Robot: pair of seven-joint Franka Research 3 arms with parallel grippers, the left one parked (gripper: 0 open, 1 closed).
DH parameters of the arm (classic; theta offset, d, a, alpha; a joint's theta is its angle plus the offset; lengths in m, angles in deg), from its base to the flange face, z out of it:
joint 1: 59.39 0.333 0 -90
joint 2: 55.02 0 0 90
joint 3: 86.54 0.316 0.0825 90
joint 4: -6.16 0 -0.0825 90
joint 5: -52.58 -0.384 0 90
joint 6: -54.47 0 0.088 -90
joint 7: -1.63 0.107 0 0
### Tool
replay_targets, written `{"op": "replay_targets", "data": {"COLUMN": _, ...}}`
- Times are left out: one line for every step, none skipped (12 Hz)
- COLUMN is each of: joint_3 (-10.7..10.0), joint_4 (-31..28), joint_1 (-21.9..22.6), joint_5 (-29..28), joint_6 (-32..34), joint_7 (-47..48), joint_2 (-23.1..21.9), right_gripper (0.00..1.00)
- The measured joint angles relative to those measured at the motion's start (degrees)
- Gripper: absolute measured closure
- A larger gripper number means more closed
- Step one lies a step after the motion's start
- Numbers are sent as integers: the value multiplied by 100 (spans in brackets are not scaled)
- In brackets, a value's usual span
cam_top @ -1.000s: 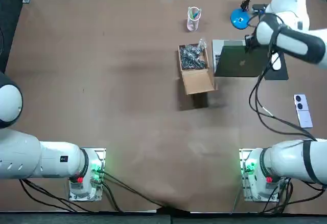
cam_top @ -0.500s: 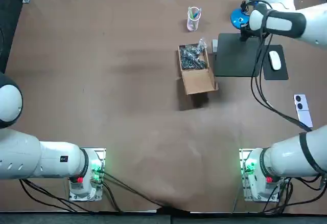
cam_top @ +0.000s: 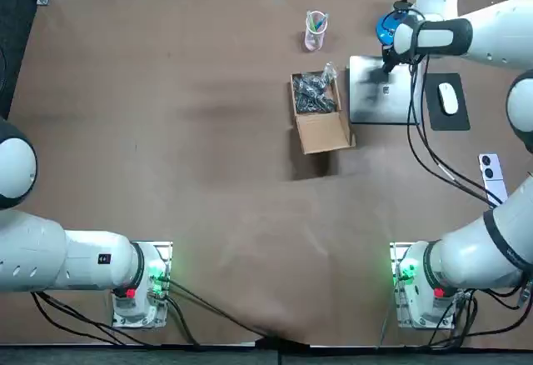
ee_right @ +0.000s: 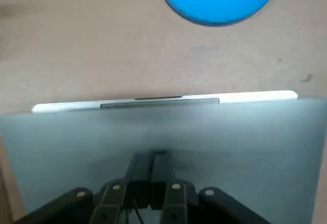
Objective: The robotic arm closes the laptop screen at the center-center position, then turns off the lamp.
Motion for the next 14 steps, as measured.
{"op": "replay_targets", "data": {"joint_3": 0, "joint_4": 11, "joint_1": 0, "joint_5": 1, "joint_6": -86, "joint_7": 0, "joint_2": 119, "right_gripper": 98}}
{"op": "replay_targets", "data": {"joint_3": 0, "joint_4": 37, "joint_1": 0, "joint_5": 1, "joint_6": -130, "joint_7": -1, "joint_2": 208, "right_gripper": 98}}
{"op": "replay_targets", "data": {"joint_3": -1, "joint_4": 75, "joint_1": 1, "joint_5": 1, "joint_6": -154, "joint_7": -1, "joint_2": 268, "right_gripper": 98}}
{"op": "replay_targets", "data": {"joint_3": -1, "joint_4": 131, "joint_1": 1, "joint_5": 1, "joint_6": -162, "joint_7": -2, "joint_2": 300, "right_gripper": 98}}
{"op": "replay_targets", "data": {"joint_3": -1, "joint_4": 200, "joint_1": 0, "joint_5": 2, "joint_6": -162, "joint_7": -4, "joint_2": 313, "right_gripper": 98}}
{"op": "replay_targets", "data": {"joint_3": -2, "joint_4": 287, "joint_1": 2, "joint_5": 4, "joint_6": -162, "joint_7": -6, "joint_2": 311, "right_gripper": 98}}
{"op": "replay_targets", "data": {"joint_3": -1, "joint_4": 403, "joint_1": 10, "joint_5": 5, "joint_6": -146, "joint_7": -8, "joint_2": 309, "right_gripper": 98}}
{"op": "replay_targets", "data": {"joint_3": -1, "joint_4": 533, "joint_1": 21, "joint_5": 6, "joint_6": -77, "joint_7": -8, "joint_2": 305, "right_gripper": 98}}
{"op": "replay_targets", "data": {"joint_3": 1, "joint_4": 685, "joint_1": 33, "joint_5": 6, "joint_6": 72, "joint_7": -8, "joint_2": 302, "right_gripper": 98}}
{"op": "replay_targets", "data": {"joint_3": 2, "joint_4": 854, "joint_1": 44, "joint_5": 6, "joint_6": 299, "joint_7": -7, "joint_2": 298, "right_gripper": 98}}
{"op": "replay_targets", "data": {"joint_3": 3, "joint_4": 1228, "joint_1": 93, "joint_5": 25, "joint_6": 850, "joint_7": 37, "joint_2": 287, "right_gripper": 98}}
{"op": "replay_targets", "data": {"joint_3": 4, "joint_4": 1399, "joint_1": 135, "joint_5": 97, "joint_6": 1095, "joint_7": 154, "joint_2": 281, "right_gripper": 98}}
{"op": "replay_targets", "data": {"joint_3": 6, "joint_4": 1535, "joint_1": 186, "joint_5": 222, "joint_6": 1300, "joint_7": 333, "joint_2": 270, "right_gripper": 98}}
{"op": "replay_targets", "data": {"joint_3": 10, "joint_4": 1632, "joint_1": 246, "joint_5": 367, "joint_6": 1468, "joint_7": 548, "joint_2": 244, "right_gripper": 98}}
